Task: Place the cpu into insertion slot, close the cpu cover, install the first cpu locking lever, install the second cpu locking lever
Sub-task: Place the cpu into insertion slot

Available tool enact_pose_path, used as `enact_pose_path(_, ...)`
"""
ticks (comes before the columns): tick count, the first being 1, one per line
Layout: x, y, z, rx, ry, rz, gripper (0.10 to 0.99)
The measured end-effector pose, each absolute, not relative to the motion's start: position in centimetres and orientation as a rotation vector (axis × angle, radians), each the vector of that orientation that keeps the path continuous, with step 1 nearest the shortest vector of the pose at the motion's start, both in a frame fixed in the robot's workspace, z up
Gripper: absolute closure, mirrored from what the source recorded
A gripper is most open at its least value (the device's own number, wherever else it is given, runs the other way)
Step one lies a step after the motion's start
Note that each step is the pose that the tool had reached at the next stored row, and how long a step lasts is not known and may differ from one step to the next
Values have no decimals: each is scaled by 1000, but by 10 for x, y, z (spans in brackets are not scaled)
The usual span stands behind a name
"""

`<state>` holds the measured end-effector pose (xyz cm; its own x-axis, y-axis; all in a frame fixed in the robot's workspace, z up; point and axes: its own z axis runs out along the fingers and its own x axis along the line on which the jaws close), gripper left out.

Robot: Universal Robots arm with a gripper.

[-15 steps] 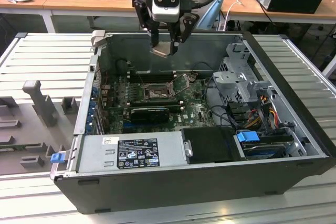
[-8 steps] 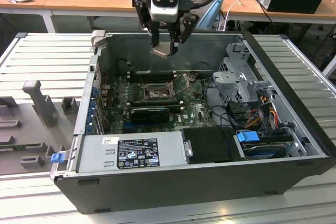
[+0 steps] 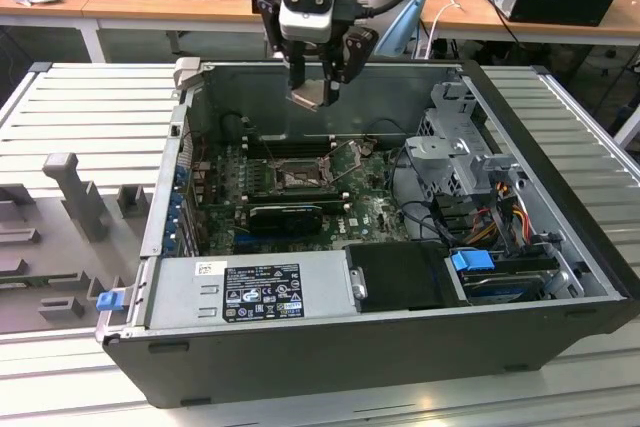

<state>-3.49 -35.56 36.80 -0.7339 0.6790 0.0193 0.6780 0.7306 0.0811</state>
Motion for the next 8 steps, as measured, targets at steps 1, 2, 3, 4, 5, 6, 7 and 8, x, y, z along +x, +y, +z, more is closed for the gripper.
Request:
enact_pose_path(1, -35, -356, 368, 1163, 2902, 129, 561)
enact_pose_path(2, -35, -356, 368, 1179, 2895, 129, 561)
enact_pose_path(3, -35, -356, 368, 1188, 2891, 129, 561)
enact_pose_path(4, -35, -356, 368, 1197, 2887, 129, 561)
enact_pose_path(5, -35, -356, 368, 1212, 2881, 129, 561)
enact_pose_path(6, -35, -356, 368, 1220, 2877, 129, 561)
enact_pose_path(7, -35, -356, 368, 1229, 2873, 129, 561)
enact_pose_path(8, -35, -356, 368, 1241, 2867, 128, 561)
